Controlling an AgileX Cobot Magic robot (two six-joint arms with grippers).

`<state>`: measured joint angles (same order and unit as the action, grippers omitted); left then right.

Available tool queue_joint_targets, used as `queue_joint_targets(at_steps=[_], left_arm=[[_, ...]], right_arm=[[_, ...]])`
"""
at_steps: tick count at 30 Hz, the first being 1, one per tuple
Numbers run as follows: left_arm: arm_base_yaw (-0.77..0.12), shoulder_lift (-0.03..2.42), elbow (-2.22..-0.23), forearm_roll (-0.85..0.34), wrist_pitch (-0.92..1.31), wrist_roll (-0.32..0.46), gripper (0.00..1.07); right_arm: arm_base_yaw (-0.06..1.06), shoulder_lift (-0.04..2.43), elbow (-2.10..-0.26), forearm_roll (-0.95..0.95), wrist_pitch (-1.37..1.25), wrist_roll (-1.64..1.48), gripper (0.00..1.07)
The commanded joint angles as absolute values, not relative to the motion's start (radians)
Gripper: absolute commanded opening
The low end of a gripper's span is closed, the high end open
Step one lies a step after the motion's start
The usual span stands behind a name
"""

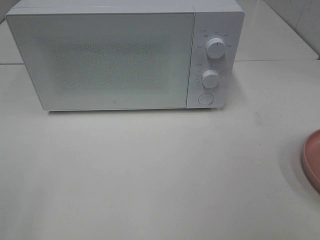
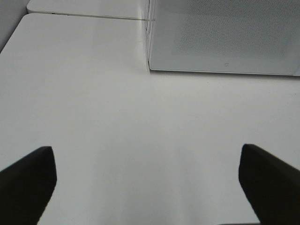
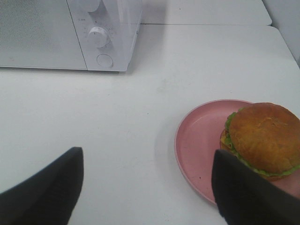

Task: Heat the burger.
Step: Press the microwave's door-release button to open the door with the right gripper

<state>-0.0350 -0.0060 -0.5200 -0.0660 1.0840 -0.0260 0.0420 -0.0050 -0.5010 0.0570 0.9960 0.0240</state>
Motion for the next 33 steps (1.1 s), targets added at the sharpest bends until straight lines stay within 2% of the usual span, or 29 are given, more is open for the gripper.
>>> queue_joint_targets(at_steps=[1,20,33], left_arm=[[-0.035,-0.022,-0.518,-0.076,1.069,-0.027,0.98],[-0.035,-0.022,-0.518,-0.076,1.069,-0.027,0.98],[-0.035,-0.022,-0.518,-0.076,1.069,-0.027,0.98]], right_arm=[[0.039,-0.023,-0.499,0.054,0.992,0.023,0.75],[0.039,-0.017,-0.514,0.054,0.971,0.023,0.75],[0.039,0.166,-0.522,0.052,0.783,0.024,0.75]])
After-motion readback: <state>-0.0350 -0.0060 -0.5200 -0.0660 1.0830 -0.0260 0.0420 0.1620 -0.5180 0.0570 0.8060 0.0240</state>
